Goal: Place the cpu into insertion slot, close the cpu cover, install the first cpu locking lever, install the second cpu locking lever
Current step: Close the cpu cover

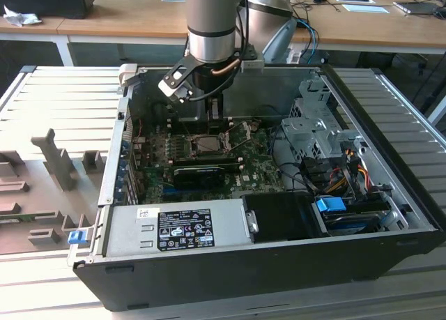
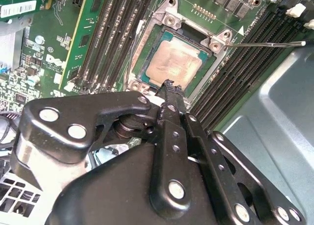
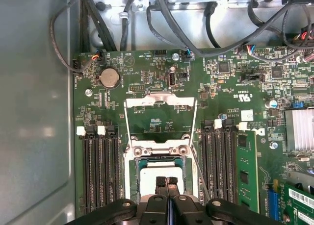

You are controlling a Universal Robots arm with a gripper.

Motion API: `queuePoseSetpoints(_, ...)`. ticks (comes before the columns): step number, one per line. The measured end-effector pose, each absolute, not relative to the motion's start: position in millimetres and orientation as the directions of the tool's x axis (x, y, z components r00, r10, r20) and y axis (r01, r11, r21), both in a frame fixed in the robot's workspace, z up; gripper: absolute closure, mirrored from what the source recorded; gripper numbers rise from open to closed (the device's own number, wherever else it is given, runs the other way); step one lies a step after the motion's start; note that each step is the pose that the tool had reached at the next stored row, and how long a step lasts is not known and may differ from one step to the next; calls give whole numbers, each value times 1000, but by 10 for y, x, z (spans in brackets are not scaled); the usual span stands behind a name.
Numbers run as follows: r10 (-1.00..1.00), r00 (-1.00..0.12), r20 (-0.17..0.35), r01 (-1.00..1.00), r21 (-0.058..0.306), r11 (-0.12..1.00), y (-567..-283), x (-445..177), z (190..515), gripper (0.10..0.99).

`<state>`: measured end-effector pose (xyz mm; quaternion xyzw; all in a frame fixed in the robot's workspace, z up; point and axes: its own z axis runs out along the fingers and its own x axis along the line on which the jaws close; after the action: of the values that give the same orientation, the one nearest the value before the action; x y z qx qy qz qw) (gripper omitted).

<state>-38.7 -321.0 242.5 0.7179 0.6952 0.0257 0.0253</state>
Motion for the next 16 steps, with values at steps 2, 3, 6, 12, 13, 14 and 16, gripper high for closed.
queuePoseSetpoints(2,999,32,2,997,72,-32,-3210,-385,2428,980)
queuePoseSetpoints(3,999,32,2,997,72,-32,-3210,-385,2429,980)
queuePoseSetpoints(6,999,32,2,997,72,-32,-3205,-384,2432,980)
queuePoseSetpoints(12,999,32,1,997,72,-32,-3202,-384,2437,980)
queuePoseSetpoints(13,999,32,2,997,72,-32,-3203,-384,2442,980)
queuePoseSetpoints(14,999,32,2,997,72,-32,-3202,-384,2448,980)
queuePoseSetpoints(16,999,32,2,997,72,-32,-3202,-384,2466,980)
